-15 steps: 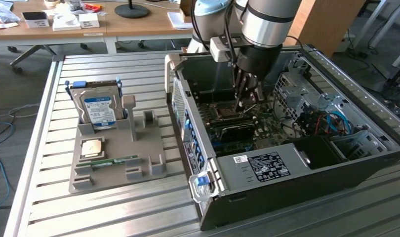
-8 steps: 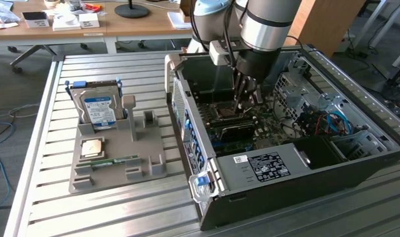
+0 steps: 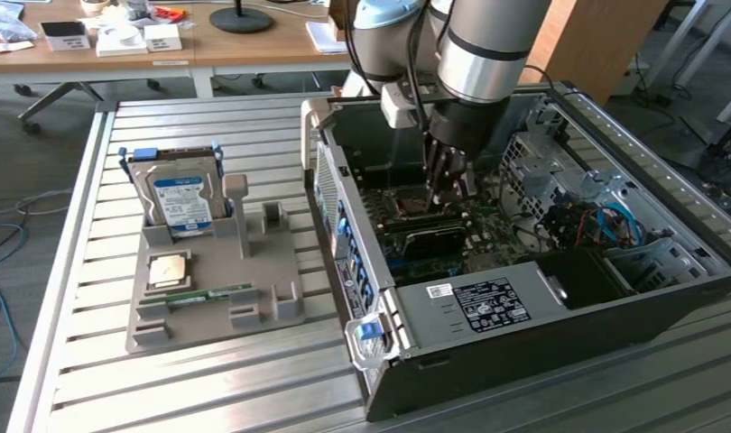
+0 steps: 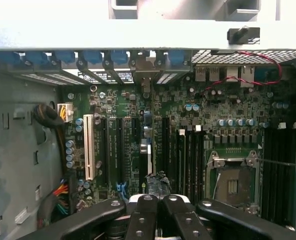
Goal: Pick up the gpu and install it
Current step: 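Press down on the gpu until it lock into place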
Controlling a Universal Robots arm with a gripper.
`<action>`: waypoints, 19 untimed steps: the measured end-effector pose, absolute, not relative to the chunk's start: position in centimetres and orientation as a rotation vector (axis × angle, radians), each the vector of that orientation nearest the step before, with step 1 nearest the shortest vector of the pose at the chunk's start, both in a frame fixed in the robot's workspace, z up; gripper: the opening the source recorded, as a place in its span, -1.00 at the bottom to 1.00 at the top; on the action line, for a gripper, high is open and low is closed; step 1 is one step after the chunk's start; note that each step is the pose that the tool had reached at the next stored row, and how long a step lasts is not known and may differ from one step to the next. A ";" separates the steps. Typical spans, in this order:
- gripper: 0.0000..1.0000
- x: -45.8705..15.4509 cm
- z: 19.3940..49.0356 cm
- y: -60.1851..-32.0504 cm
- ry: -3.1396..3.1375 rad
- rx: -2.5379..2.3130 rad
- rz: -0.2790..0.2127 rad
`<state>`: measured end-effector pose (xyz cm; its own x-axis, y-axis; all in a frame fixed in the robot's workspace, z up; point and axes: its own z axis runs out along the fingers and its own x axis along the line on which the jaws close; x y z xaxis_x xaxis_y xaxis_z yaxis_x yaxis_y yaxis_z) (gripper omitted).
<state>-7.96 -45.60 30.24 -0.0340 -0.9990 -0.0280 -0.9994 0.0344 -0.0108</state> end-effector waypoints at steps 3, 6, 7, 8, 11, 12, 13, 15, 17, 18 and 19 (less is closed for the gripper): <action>-0.79 -8.0 30.0 -45.6 2.228 -2.175 0.018; -0.79 -8.0 29.9 -45.6 2.228 -2.175 0.018; -0.79 -8.0 29.9 -45.5 2.228 -2.175 0.018; -0.79 -8.1 29.8 -45.5 2.228 -2.175 0.018; -0.79 -8.1 29.6 -45.4 2.228 -2.176 0.018; -0.79 -8.1 29.5 -45.4 2.228 -2.176 0.018; -0.79 -8.1 29.3 -45.4 2.228 -2.176 0.018; -0.79 -8.1 28.9 -45.4 2.228 -2.176 0.018; -0.79 -8.1 28.6 -45.4 2.228 -2.175 0.018; -0.79 -8.1 28.4 -45.4 2.228 -2.175 0.018; -0.79 -8.1 28.2 -45.4 2.228 -2.175 0.018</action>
<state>-8.10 -45.38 28.25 -0.0237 -0.9993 -0.0279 -0.9997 0.0240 -0.0108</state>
